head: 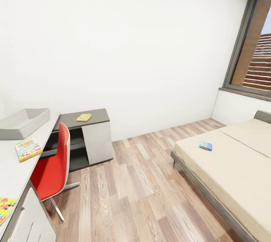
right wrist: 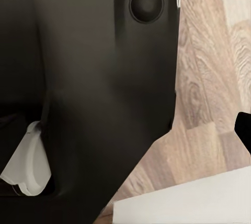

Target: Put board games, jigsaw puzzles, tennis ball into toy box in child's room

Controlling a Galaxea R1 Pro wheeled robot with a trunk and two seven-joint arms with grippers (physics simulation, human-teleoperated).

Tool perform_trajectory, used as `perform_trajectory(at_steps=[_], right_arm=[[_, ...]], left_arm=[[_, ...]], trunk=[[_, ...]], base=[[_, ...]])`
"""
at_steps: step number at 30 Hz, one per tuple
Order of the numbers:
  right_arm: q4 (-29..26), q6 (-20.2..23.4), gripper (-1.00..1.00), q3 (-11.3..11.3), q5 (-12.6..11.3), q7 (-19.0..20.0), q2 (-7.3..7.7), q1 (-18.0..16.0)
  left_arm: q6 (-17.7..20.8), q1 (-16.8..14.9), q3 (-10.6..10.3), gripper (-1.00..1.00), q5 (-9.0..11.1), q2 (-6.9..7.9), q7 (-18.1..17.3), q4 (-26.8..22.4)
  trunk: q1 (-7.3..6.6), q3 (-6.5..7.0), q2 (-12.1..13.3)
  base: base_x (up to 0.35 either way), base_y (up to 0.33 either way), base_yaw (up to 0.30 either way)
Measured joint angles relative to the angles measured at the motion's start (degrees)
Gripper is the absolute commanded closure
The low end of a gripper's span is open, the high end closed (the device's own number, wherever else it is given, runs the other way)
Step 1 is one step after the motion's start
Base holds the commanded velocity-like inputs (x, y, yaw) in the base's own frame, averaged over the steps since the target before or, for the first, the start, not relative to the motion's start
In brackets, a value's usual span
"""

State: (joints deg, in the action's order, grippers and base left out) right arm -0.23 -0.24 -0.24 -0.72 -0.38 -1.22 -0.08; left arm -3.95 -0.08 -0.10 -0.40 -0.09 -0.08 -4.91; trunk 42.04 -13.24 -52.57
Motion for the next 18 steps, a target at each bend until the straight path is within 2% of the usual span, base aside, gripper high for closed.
perform_trajectory(at_steps=[18], right_arm=[[0.00,0.06,-1.00,0.00,0.00,-0.01,0.00,0.00]], left_arm=[[-0.10,0.00,-0.06,-1.00,0.00,0.17,0.00,-0.01]], trunk=[[-3.96,3.24,7.23]], base=[[0.000,0.000,-0.279]])
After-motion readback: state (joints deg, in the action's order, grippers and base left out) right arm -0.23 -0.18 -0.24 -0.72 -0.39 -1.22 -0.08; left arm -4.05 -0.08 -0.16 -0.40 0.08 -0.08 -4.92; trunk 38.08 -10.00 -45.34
